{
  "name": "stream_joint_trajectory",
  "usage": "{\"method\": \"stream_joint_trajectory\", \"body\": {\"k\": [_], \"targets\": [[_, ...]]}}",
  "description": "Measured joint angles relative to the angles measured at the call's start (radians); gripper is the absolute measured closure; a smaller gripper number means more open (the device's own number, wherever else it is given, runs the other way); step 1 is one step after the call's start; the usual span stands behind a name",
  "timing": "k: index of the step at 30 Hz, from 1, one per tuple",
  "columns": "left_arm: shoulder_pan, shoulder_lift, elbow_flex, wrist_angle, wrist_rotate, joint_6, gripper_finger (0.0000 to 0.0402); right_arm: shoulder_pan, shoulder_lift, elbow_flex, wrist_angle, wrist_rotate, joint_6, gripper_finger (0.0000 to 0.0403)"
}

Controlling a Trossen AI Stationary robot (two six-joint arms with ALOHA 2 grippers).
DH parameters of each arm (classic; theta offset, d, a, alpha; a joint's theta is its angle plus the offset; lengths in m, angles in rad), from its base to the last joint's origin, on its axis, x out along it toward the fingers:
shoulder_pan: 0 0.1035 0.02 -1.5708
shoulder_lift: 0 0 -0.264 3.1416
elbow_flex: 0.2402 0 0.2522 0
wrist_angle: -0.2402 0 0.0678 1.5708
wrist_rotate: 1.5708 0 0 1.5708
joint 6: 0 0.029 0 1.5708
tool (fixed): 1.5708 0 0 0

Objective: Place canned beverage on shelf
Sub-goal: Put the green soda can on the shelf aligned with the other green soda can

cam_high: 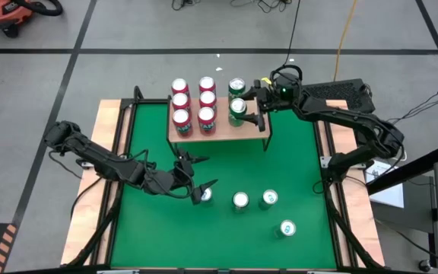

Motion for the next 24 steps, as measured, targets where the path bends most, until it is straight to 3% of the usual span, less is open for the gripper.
{"method": "stream_joint_trajectory", "body": {"k": [24], "targets": [[-0.006,0.0,0.0,-0.021,0.015,-0.007,0.0015,-0.045,0.066,0.0,0.037,-0.023,0.015,0.0094]]}}
